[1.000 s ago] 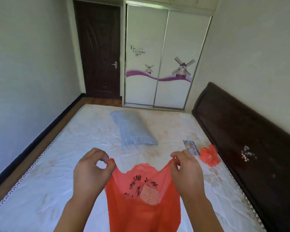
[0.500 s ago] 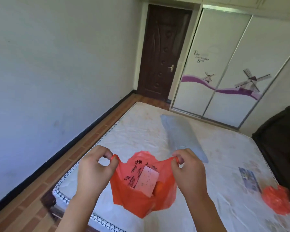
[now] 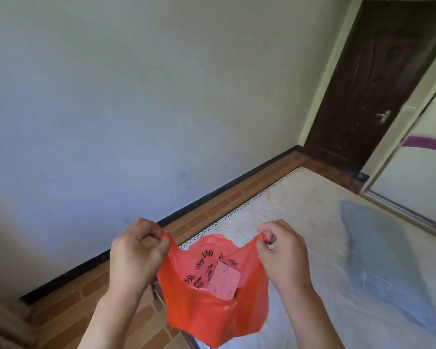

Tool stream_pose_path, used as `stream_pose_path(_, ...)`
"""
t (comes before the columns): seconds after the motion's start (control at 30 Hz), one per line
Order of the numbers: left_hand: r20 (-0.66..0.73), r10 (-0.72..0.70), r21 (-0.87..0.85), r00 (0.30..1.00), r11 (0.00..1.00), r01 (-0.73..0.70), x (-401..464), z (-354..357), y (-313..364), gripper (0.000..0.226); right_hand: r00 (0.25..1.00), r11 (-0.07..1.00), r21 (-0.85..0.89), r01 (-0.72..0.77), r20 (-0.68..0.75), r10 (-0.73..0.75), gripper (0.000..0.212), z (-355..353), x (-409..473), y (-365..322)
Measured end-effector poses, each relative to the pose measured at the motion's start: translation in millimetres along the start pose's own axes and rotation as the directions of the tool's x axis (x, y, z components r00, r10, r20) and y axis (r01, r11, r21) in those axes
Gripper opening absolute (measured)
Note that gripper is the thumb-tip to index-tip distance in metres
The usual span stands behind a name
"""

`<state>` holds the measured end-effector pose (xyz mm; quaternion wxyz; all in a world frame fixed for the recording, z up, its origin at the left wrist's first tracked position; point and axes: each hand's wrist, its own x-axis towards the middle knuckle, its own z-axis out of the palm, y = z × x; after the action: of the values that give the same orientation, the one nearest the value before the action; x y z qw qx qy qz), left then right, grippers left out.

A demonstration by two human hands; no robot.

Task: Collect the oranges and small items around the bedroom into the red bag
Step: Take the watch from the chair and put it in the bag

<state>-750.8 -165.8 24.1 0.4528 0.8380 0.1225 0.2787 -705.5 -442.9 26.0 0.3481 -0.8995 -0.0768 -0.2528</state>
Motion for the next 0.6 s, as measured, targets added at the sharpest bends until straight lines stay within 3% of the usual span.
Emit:
stream_pose_path(0.37,-0.294,-0.028,0.323,0.955,0.938,0.127,5.5,-78.8,-28.8,0.032,0.949,0.917,0.362,0.169,0.192,-0.250,0.032,127.0,46.8,-49.9)
stream_pose_path(0.6,-0.456,-0.020,0.370,0.890,0.905,0.209,14.5,-129.4,-51.0,0.032,0.891,0.839,0.498,0.220,0.248,-0.381,0.030,185.0,62.1,-106.6)
